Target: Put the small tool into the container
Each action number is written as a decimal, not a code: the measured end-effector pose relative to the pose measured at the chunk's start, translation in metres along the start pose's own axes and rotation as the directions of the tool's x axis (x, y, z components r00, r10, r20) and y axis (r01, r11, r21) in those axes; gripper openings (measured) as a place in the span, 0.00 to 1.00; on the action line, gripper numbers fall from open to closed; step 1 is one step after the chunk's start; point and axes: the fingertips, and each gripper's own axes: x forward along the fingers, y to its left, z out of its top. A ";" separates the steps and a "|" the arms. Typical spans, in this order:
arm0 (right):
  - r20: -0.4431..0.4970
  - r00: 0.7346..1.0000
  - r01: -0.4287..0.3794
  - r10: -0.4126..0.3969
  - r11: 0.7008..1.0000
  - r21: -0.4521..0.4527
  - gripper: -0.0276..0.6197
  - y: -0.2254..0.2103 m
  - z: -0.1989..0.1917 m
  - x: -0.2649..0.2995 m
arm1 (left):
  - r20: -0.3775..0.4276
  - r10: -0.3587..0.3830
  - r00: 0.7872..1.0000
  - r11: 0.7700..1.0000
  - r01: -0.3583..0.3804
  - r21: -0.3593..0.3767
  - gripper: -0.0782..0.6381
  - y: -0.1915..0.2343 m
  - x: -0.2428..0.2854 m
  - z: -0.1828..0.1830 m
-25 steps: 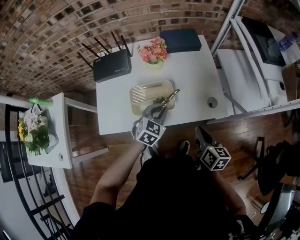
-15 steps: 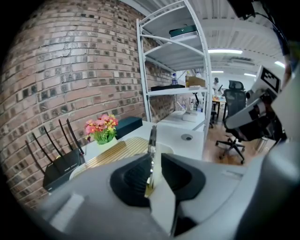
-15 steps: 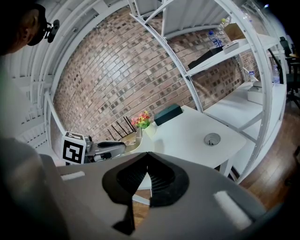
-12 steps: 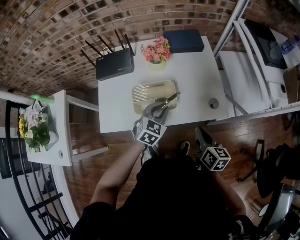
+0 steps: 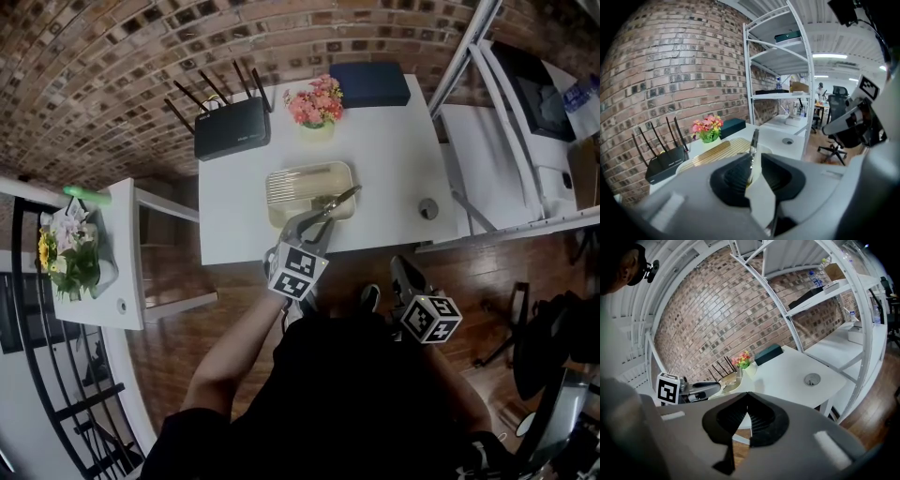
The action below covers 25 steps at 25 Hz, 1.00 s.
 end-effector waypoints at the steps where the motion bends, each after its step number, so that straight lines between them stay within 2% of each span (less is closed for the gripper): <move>1: -0.002 1.000 -0.003 0.003 1.000 0.000 0.06 0.000 0.000 0.000 | 0.008 0.006 1.000 1.000 -0.006 -0.016 0.21 0.001 -0.004 0.001; 5: -0.016 1.000 -0.026 0.026 1.000 -0.005 0.06 0.000 -0.001 0.004 | 0.045 0.036 0.998 0.994 -0.031 -0.105 0.21 0.002 -0.022 0.007; 10: -0.040 0.997 -0.071 0.070 0.997 -0.023 0.06 0.005 -0.001 0.011 | 0.071 0.036 0.997 0.969 -0.017 -0.247 0.21 -0.017 -0.046 0.015; 21: -0.081 0.978 -0.200 0.192 0.974 -0.105 0.06 0.012 0.020 0.019 | 0.114 0.099 0.988 0.924 -0.049 -0.379 0.21 -0.052 -0.082 0.021; 25: -0.111 0.960 -0.270 0.256 0.953 -0.139 0.06 0.021 0.025 0.018 | 0.121 0.150 0.981 0.895 -0.083 -0.438 0.20 -0.061 -0.084 0.021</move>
